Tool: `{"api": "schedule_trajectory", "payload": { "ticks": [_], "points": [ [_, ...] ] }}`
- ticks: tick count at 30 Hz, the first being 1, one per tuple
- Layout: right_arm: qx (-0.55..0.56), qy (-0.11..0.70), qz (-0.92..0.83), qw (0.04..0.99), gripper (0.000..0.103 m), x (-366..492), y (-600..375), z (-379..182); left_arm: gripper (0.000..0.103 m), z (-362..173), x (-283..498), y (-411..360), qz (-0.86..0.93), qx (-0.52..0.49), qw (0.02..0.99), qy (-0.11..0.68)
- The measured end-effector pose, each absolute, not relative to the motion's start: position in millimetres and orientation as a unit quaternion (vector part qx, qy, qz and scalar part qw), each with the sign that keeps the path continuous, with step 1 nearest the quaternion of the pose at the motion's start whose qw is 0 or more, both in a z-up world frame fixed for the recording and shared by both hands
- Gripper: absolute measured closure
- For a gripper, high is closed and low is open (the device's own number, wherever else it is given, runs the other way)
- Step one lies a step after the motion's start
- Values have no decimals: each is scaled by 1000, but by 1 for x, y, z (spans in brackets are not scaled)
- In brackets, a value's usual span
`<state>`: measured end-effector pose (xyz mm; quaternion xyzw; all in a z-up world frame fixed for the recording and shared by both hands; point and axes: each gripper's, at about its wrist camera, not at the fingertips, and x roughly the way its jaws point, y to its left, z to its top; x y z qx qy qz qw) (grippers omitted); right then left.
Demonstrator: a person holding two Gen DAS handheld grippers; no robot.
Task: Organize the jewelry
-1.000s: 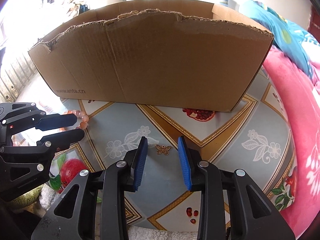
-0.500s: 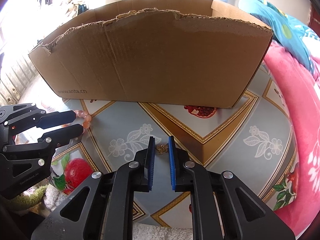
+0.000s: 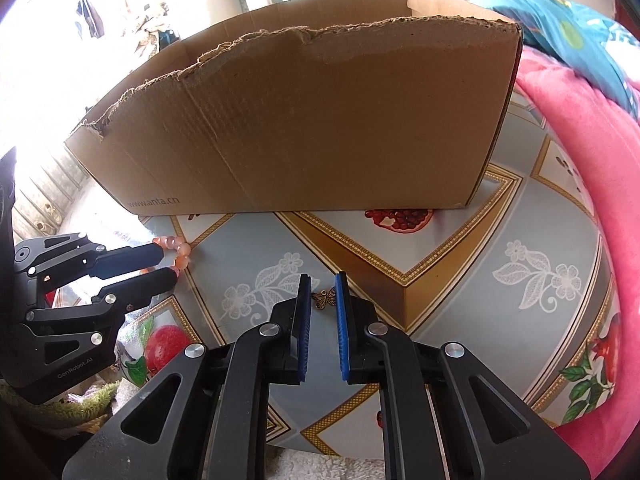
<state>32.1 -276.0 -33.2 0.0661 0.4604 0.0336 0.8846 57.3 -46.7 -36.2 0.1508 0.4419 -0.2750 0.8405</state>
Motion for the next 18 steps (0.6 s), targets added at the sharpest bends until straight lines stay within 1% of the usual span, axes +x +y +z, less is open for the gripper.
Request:
{"api": "schedule_trajectory", "payload": {
  "ticks": [16, 17, 18],
  "points": [
    [174, 444, 68, 876, 93, 23, -346, -36, 81, -44, 68, -59, -266, 151, 839, 450],
    [175, 442, 67, 877, 93, 22, -350, -35, 85, -44, 68, -59, -264, 149, 841, 449],
    [176, 441, 67, 878, 93, 21, -353, -32, 92, -44, 69, -58, -262, 146, 843, 447]
  ]
}}
